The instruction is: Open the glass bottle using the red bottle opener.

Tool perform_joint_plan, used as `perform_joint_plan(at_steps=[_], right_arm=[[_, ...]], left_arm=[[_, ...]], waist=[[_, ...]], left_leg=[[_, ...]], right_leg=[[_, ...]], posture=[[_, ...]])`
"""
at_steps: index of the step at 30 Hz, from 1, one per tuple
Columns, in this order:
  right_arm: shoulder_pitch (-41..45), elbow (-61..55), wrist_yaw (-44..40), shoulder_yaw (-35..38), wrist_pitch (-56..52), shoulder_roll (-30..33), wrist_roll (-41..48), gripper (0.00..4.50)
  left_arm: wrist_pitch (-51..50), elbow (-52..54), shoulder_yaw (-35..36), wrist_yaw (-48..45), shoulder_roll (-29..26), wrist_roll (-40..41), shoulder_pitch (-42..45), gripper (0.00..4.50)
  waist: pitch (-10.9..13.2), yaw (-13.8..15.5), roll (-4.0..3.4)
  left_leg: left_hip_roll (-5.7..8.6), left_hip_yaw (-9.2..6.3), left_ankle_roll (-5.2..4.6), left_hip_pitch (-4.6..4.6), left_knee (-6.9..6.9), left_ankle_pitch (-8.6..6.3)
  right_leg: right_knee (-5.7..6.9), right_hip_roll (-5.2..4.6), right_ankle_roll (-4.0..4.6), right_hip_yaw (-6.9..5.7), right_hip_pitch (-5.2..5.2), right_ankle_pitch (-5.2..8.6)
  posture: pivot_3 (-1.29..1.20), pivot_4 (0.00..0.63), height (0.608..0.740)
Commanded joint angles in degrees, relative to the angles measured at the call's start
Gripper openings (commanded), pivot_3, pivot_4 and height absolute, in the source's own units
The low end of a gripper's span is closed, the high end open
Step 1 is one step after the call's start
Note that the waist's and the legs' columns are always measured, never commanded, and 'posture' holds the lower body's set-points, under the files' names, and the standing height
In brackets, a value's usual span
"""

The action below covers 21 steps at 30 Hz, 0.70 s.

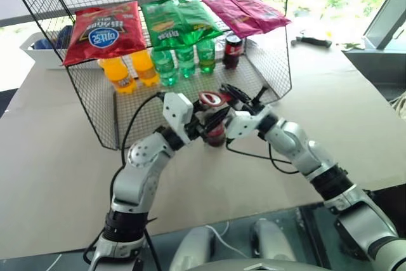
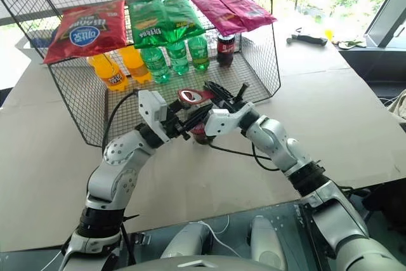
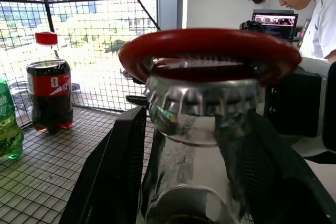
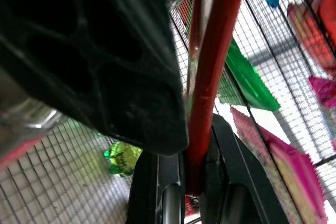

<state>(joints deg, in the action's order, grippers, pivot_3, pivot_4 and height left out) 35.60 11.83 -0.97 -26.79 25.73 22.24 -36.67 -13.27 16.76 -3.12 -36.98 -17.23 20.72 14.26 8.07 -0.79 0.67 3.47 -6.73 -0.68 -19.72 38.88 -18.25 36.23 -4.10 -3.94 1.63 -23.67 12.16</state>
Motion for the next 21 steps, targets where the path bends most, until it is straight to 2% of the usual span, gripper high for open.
perform_joint_plan(at_steps=[1,21], right_arm=[[3.0,3.8,0.3,-0.4,2.6,4.5,-6.0,0.00],[13.8,14.8,8.1,-2.0,12.2,11.4,-13.8,0.00]], left_arm=[[0.1,-0.9,-1.9,0.1,1.1,-0.5,1.3,2.42],[0.7,-3.4,-2.5,0.1,1.8,-1.1,2.2,2.42]], waist=[[0.0,0.0,0.00],[-0.1,0.1,0.02]], left_leg=[[0.00,0.00,0.00,0.00,0.00,0.00],[-0.01,-0.02,0.01,-0.04,-0.04,0.01]], right_leg=[[-0.04,0.01,0.00,0.00,0.01,0.00],[-0.20,0.02,0.00,0.01,0.05,0.00]], posture=[[0.00,0.150,0.740],[0.00,0.150,0.740]])
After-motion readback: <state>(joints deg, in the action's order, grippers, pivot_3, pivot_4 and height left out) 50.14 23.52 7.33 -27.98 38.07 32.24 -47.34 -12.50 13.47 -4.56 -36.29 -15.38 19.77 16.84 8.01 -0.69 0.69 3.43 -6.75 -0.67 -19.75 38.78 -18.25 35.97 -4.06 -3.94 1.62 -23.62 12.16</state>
